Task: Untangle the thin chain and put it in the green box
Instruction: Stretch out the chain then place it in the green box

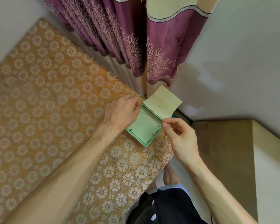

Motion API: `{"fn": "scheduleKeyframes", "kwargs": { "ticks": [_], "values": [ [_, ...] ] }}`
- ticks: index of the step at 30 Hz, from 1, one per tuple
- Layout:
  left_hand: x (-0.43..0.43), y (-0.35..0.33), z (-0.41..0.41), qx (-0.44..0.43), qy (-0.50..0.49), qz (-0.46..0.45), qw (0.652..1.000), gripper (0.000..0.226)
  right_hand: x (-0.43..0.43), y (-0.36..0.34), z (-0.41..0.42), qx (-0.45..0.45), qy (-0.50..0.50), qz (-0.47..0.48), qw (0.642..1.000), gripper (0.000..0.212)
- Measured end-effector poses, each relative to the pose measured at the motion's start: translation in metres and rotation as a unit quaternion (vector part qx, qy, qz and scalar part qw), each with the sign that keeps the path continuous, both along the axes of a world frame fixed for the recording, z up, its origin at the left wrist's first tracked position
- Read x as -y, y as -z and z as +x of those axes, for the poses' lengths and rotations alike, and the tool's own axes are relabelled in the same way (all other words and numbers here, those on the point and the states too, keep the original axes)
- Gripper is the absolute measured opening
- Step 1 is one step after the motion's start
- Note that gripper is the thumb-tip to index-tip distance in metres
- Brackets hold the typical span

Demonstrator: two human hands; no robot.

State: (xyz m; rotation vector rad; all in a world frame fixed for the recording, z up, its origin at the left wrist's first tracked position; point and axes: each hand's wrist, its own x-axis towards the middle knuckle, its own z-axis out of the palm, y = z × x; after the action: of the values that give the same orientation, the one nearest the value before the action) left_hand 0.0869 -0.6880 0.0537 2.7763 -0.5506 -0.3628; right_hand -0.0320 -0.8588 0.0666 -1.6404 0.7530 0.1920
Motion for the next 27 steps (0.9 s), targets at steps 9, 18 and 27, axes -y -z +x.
{"fn": "scheduleKeyframes", "kwargs": {
  "ticks": [9,18,27],
  "values": [
    [-0.002,0.009,-0.005,-0.017,-0.001,-0.042,0.999,0.011,-0.006,0.025,0.000,-0.013,-0.023,-0.118,0.993,0.005],
    [0.001,0.036,-0.016,0.040,0.083,0.016,0.996,0.005,-0.015,0.049,-0.001,0.078,-0.203,-0.456,0.863,0.007],
    [-0.001,0.046,-0.022,-0.007,0.011,-0.046,0.999,0.044,-0.020,0.056,-0.004,0.032,-0.085,-0.333,0.939,0.005]
  ]
}}
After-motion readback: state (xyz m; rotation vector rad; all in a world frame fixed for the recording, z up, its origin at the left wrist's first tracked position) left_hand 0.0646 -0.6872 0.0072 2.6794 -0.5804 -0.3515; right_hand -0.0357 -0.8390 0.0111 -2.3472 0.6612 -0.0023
